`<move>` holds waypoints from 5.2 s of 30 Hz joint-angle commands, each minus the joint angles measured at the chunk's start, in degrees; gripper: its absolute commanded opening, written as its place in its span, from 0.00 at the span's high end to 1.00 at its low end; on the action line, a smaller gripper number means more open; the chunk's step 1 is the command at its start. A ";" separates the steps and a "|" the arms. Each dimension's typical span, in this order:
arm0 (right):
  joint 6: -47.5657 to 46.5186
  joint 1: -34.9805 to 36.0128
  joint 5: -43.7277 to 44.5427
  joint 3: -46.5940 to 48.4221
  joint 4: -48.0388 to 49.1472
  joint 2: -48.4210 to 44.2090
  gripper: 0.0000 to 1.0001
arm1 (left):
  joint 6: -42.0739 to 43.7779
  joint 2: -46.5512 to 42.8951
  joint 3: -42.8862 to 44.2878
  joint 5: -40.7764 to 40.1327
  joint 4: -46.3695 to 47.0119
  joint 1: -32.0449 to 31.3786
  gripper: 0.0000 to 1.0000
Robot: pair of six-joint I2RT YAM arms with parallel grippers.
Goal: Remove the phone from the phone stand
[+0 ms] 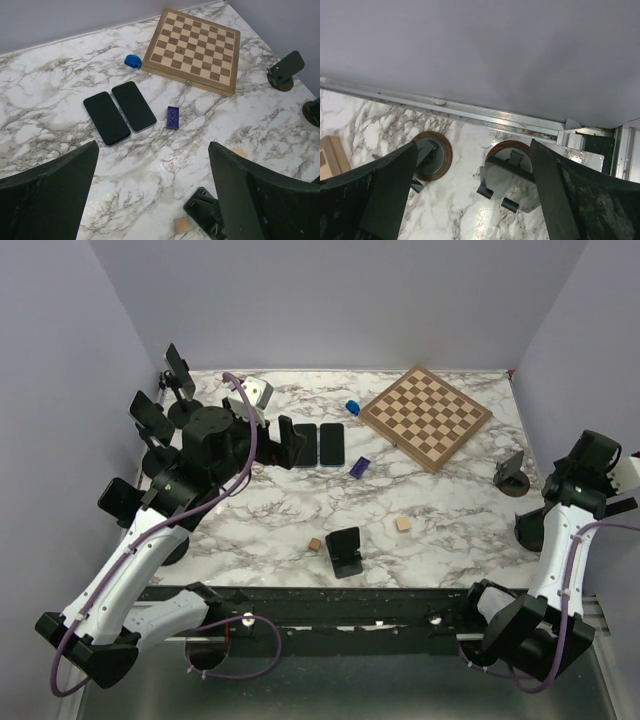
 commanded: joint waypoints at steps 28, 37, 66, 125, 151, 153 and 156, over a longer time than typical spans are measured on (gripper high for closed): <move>-4.09 -13.67 -25.14 -15.18 6.83 -4.59 0.01 | 0.79 -0.20 -0.54 3.81 1.70 -1.72 0.01; 1.19 -13.67 -21.47 -8.09 -4.58 1.32 0.00 | 0.06 0.08 -0.15 5.41 1.48 -1.80 0.01; 11.20 -13.67 -14.62 -4.84 -11.03 4.15 0.00 | -0.12 1.48 -0.28 5.98 1.36 -2.22 0.01; 1.06 -9.42 -13.01 -3.84 -3.23 2.11 0.99 | -0.12 3.30 -0.15 6.41 1.13 -2.24 0.01; -14.96 22.43 -59.51 3.72 14.16 4.99 0.99 | 1.08 3.63 -1.19 2.42 1.71 -2.22 0.01; -15.16 28.97 -63.46 4.20 16.42 7.18 0.99 | 1.12 3.42 -1.72 2.88 2.58 -2.25 0.01; -16.22 38.84 -63.64 5.68 18.04 11.32 0.99 | 1.08 3.93 -2.47 6.17 3.96 -2.14 0.01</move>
